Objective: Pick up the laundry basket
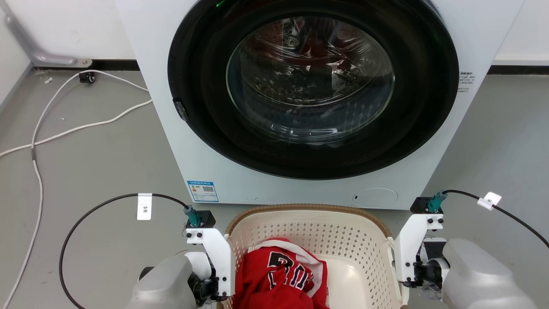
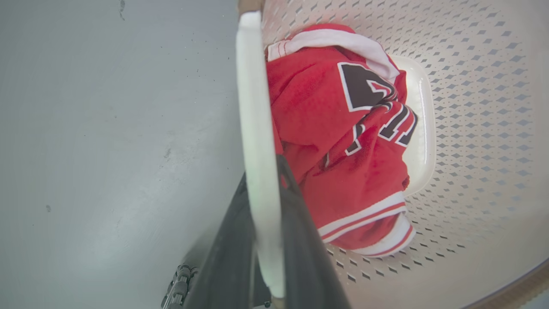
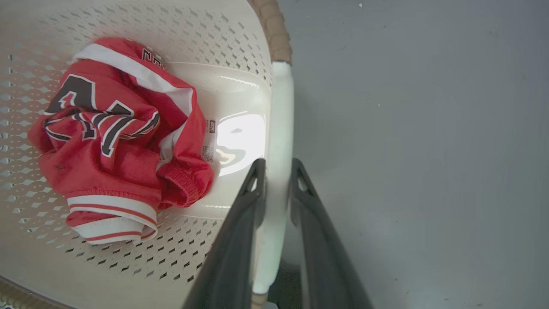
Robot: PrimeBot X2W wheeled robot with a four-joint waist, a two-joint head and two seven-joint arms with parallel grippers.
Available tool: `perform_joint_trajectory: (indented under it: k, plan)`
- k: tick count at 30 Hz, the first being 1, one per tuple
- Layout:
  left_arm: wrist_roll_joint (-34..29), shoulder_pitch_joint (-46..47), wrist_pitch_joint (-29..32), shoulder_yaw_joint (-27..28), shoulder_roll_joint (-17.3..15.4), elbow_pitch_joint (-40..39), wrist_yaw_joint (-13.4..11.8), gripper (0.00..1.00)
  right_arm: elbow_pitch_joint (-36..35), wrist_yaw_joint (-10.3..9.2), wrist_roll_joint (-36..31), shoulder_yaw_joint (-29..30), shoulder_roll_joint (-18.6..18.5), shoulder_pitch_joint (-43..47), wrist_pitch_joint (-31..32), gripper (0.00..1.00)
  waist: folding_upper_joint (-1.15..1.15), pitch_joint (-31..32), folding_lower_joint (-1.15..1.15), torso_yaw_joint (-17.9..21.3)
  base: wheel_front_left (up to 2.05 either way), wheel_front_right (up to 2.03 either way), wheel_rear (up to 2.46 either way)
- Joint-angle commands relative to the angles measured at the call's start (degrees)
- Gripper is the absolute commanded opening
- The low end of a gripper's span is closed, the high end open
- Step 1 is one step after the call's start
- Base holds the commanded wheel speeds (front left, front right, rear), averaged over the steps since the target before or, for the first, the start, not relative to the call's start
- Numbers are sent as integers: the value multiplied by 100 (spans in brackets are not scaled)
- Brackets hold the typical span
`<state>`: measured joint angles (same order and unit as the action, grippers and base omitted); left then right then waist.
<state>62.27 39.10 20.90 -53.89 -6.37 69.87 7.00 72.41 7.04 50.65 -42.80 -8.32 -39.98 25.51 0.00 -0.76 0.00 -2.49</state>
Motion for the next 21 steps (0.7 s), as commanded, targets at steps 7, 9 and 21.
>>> perform_joint_trajectory:
  k: [7, 9, 21]
  plan:
    - [100, 108, -47, -78, 210, -68, 85, 0, -77, 83, 116, -45, 187, -93, -33, 0, 0, 2, 0, 6, 0, 0, 0]
    - [113, 111, -58, -94, 202, -64, 85, 0, -72, 83, 113, -55, 190, -98, -37, 0, 0, 1, 0, 13, 0, 0, 0]
    - [209, 124, -106, -179, 181, -6, 84, 0, -51, 83, 207, -99, 213, -85, -31, 0, 0, 4, 0, 16, 0, 0, 0]
